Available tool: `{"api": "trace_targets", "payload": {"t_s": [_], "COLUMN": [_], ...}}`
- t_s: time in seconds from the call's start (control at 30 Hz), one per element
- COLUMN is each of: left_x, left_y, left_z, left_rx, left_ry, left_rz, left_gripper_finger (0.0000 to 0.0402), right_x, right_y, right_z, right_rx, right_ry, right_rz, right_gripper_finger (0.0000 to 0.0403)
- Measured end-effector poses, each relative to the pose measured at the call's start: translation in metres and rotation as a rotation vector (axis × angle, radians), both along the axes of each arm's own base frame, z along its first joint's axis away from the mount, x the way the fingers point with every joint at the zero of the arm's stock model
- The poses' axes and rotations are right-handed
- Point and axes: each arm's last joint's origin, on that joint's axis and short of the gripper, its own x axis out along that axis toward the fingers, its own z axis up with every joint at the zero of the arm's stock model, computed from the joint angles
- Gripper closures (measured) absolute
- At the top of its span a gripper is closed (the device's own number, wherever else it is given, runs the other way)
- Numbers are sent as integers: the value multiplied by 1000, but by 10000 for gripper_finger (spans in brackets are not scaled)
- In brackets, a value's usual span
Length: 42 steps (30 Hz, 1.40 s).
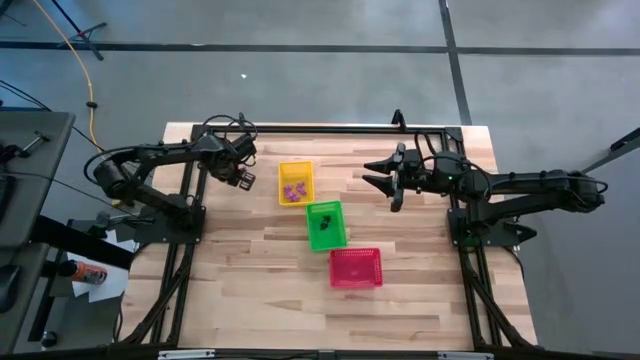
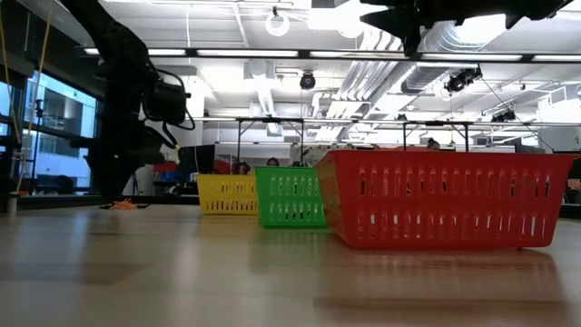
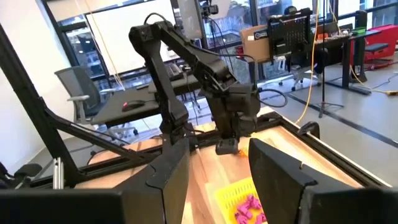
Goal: Sort Halloween decoration
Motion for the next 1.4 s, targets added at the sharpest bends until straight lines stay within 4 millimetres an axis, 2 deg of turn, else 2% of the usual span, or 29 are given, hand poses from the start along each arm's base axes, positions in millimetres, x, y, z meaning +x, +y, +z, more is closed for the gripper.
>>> {"api": "trace_targets", "payload": {"t_s": [0.43,0.67,0.77,1.03,1.4], "left_x": [5,4,5,0,-13], "left_y": [5,5,5,3,-14], "left_z": [-20,-22,-21,-2,38], "left_rx": [-78,-63,-61,30,59], "left_ry": [64,93,92,51,-165], "left_rz": [-45,-71,-100,-102,-140], "left_gripper_finger": [296,297,309,394,400], "right_x": [1,1,1,1,1], "right_y": [0,0,0,0,0], "right_z": [0,0,0,0,0], "right_rx": [0,17,17,17,16], "right_ry": [0,-3,-3,-3,-9], "right_rz": [1,1,1,2,2], "right_gripper_finger": [242,242,242,242,242]}}
